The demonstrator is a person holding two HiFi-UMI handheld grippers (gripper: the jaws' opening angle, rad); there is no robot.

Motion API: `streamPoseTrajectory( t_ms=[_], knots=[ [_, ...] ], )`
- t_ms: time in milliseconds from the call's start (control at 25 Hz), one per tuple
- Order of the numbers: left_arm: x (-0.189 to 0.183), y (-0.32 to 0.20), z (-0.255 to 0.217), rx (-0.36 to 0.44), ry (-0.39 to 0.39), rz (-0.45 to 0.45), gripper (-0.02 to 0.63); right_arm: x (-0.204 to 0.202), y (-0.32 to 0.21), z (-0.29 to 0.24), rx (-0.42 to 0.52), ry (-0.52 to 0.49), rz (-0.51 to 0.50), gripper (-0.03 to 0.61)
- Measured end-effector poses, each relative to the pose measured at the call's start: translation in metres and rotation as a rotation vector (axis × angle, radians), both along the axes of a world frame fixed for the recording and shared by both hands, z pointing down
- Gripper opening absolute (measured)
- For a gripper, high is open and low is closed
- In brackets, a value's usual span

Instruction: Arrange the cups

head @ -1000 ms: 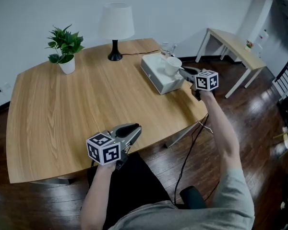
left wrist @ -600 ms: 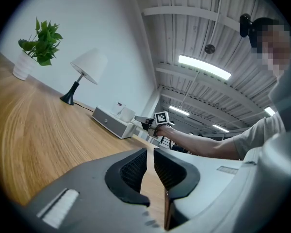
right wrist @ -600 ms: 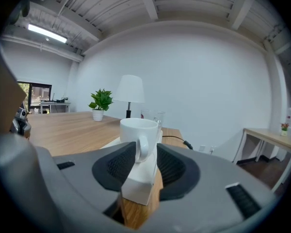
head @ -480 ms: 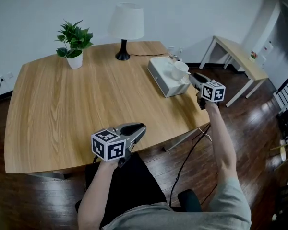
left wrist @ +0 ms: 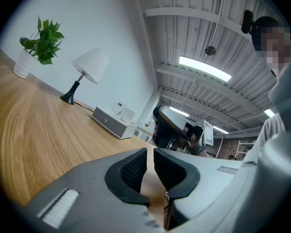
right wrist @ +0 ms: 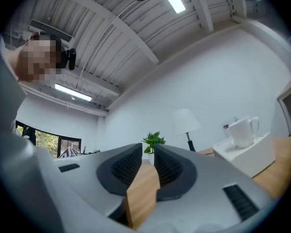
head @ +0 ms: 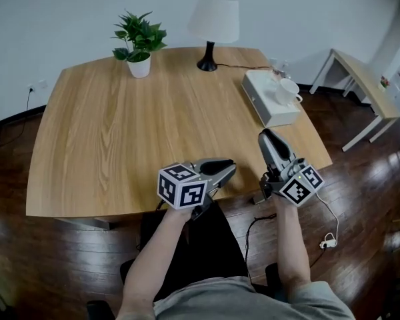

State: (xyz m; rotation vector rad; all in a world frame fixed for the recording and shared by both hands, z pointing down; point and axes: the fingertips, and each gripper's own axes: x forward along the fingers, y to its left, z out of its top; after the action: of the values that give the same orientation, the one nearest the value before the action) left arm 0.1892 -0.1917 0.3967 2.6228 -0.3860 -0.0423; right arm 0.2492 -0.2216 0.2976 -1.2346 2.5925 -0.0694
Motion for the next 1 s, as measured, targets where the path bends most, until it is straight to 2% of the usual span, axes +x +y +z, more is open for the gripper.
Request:
streamPoseTrajectory(
  t_ms=[160, 320, 480, 760, 880, 1000],
  knots=[
    [0.002, 0.003, 0.002, 0.016, -0.016, -0.001, 0.054, -0.026, 0.007, 0.021, 0.016, -0.002, 0.026, 0.072],
    [0.001, 0.003, 0.005, 0.024, -0.039, -0.006, 0.053, -0.023, 0.016, 0.034, 0.048, 0.045, 0.073, 0.072],
    [0.001, 0.003, 0.008, 0.047, -0.066, -0.018, 0.052, -0.017, 0.018, 0.052, 0.027, 0.077, 0.080, 0.072],
    [-0.007, -0.003, 0.004, -0.013, -0.014, -0.048, 0.028, -0.025, 0.016, 0.070, -0.023, 0.160, 0.046, 0.071],
    [-0.009, -0.003, 0.005, -0.012, -0.014, -0.053, 0.028, -0.034, 0.016, 0.078, -0.024, 0.236, 0.040, 0.072],
    [-0.010, -0.003, 0.005, -0.006, -0.023, -0.060, 0.020, -0.039, 0.017, 0.081, -0.021, 0.268, 0.032, 0.071]
  ],
)
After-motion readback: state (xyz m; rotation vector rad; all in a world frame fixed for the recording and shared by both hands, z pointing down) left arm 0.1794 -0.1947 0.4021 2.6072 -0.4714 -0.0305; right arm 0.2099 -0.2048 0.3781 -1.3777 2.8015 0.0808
